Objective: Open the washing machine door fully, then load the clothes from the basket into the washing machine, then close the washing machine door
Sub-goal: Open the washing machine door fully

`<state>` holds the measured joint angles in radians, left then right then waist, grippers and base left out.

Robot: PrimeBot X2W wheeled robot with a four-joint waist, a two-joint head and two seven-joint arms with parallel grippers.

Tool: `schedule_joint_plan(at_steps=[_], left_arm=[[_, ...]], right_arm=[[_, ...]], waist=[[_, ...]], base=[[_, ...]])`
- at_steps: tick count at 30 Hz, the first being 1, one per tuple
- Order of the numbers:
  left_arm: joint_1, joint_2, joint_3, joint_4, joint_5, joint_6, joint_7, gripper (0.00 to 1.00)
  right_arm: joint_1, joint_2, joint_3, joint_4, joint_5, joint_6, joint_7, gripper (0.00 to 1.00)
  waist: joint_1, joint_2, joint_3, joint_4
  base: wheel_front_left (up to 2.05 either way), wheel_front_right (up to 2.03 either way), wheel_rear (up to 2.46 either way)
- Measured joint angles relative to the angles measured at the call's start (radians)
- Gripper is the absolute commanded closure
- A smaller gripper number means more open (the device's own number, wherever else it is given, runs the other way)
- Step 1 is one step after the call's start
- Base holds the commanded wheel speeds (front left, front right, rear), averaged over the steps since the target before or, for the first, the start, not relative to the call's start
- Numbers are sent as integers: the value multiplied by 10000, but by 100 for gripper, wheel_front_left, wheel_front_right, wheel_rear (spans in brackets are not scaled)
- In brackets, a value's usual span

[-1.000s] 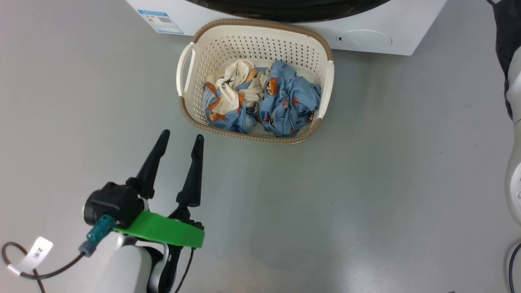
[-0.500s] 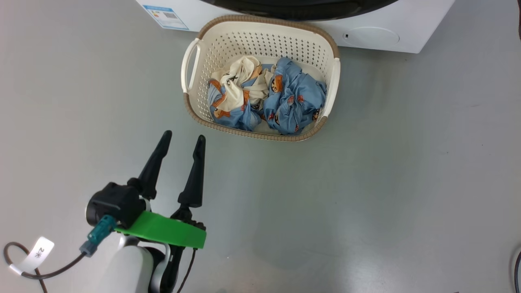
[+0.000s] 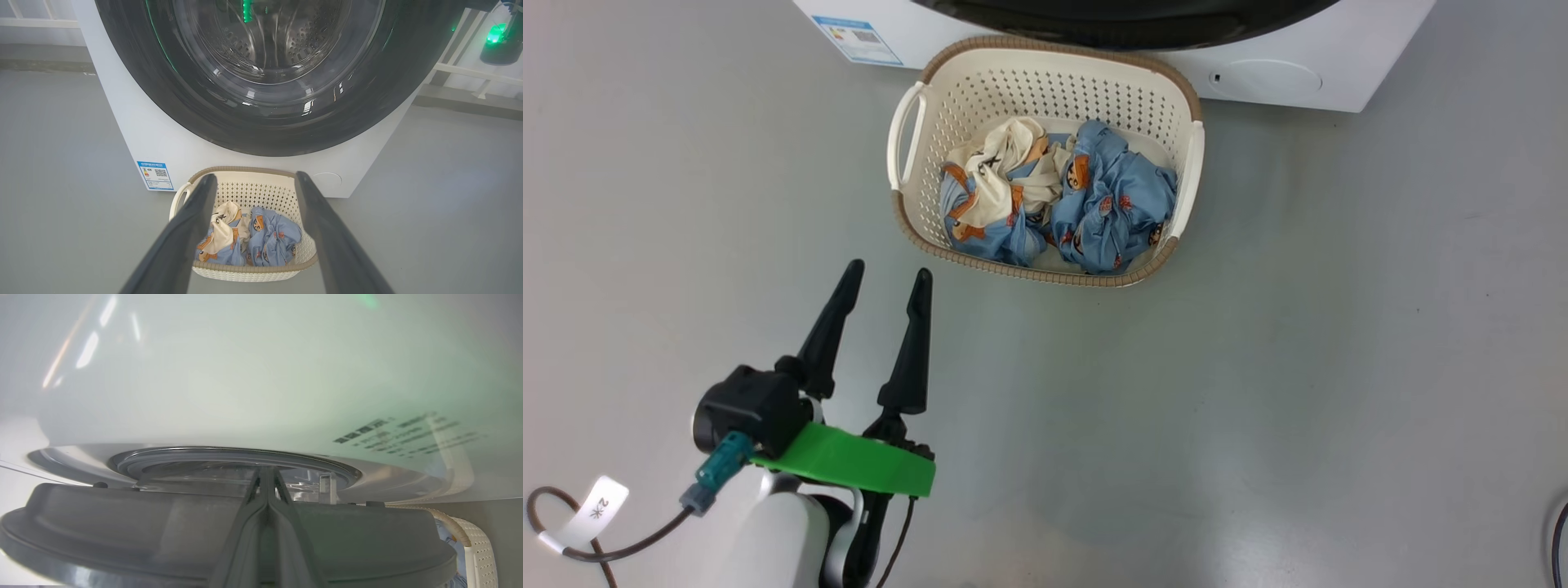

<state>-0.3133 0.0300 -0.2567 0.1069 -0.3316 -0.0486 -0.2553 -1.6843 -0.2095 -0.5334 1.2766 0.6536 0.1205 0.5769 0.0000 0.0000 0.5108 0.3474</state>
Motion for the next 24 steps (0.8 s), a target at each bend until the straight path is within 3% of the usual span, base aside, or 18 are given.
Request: schedule_joint_plan(at_steps=[17,24], left_arm=[[10,-6,-10,-84,-84,-13,0,0],[9,-31,29,-159,-84,-12,0,0]], right_arm=[[-257,-268,-42,198,-554,0,704,100],[-398,-313,-50,159,-529,0,1546,100]], waist=[[0,0,85,124],[0,0,126,160]], base=[[0,0,0],[0,0,0]])
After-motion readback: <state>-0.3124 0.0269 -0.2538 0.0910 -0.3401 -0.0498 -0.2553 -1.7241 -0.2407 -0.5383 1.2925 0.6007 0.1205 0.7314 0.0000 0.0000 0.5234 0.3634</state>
